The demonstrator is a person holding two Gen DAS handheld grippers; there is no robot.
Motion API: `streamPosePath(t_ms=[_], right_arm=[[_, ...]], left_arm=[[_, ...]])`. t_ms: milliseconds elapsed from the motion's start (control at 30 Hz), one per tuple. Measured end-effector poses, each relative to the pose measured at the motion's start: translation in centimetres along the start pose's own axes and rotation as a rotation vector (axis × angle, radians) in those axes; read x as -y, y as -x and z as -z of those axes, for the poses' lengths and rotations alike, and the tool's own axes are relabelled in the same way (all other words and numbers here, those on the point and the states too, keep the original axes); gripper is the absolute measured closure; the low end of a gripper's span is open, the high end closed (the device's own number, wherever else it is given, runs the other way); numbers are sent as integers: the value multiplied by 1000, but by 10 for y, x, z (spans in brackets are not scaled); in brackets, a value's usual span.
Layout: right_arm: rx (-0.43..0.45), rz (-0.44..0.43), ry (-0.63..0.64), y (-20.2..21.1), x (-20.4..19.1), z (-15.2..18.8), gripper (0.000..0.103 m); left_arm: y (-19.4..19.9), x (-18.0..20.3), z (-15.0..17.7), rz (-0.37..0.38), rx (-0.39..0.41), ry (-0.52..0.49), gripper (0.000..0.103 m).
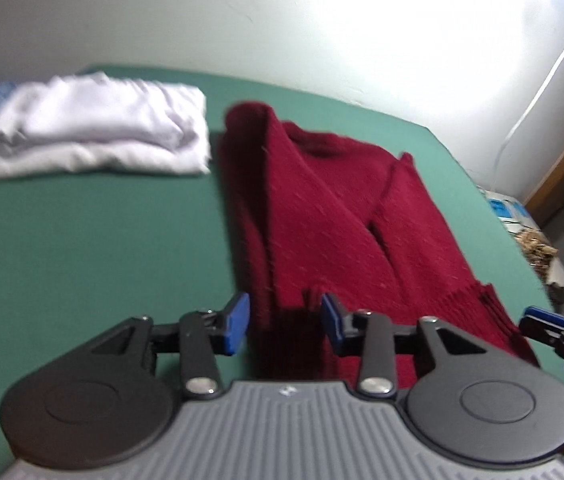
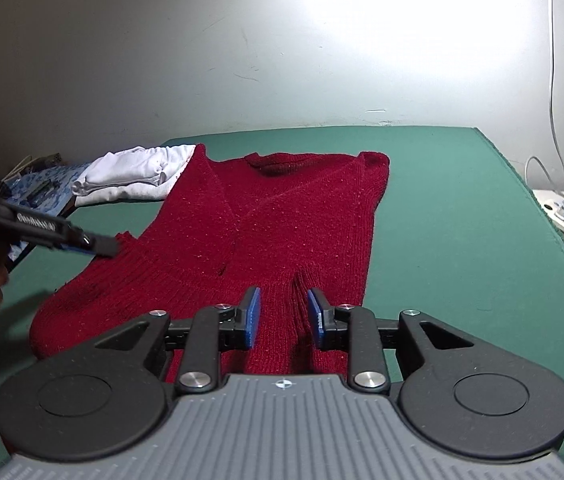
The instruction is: Fold clothes
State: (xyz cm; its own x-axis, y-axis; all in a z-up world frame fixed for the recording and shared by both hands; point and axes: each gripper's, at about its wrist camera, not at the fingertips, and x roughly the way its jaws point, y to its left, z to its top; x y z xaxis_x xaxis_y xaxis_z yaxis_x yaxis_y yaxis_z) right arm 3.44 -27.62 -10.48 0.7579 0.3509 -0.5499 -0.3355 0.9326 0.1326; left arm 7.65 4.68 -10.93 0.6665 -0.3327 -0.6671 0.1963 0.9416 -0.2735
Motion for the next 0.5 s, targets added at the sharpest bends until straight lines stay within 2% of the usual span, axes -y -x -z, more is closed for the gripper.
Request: streamPosePath(t_ms=[67,133,200,233,267,300,333,367,400,500], right_arm=[[3,-6,5,-3,-1,-2,81],[-15,-11,22,-11,-4,-4,87],[-52,9,46,-23,-9,-5,91],[-69,24,51,-30,-10,-5,91],[-87,41,54,-36,-9,-5,92],[-111,65,49,-43,-6,-5,93],[-138,89,35,-48,-2,-4,94],[-145,96,18,-51,4,-3,98],[-139,95,2,-52,10,-2,98],[-140,109,0,-52,12,-4,98]], left_arm=[[14,7,-1,-31,37,-38,69],[23,23,4,20,66,-79,69],[15,44,11,58,61,-135,68],[4,54,16,36,42,-169,69],[-11,60,19,5,8,-191,75],[-25,59,23,-20,-29,-186,77],[-39,58,27,-44,-62,-183,71],[-41,58,29,-56,-35,-202,69],[-42,59,32,-67,-10,-222,68],[-42,70,30,-93,-12,-297,68]])
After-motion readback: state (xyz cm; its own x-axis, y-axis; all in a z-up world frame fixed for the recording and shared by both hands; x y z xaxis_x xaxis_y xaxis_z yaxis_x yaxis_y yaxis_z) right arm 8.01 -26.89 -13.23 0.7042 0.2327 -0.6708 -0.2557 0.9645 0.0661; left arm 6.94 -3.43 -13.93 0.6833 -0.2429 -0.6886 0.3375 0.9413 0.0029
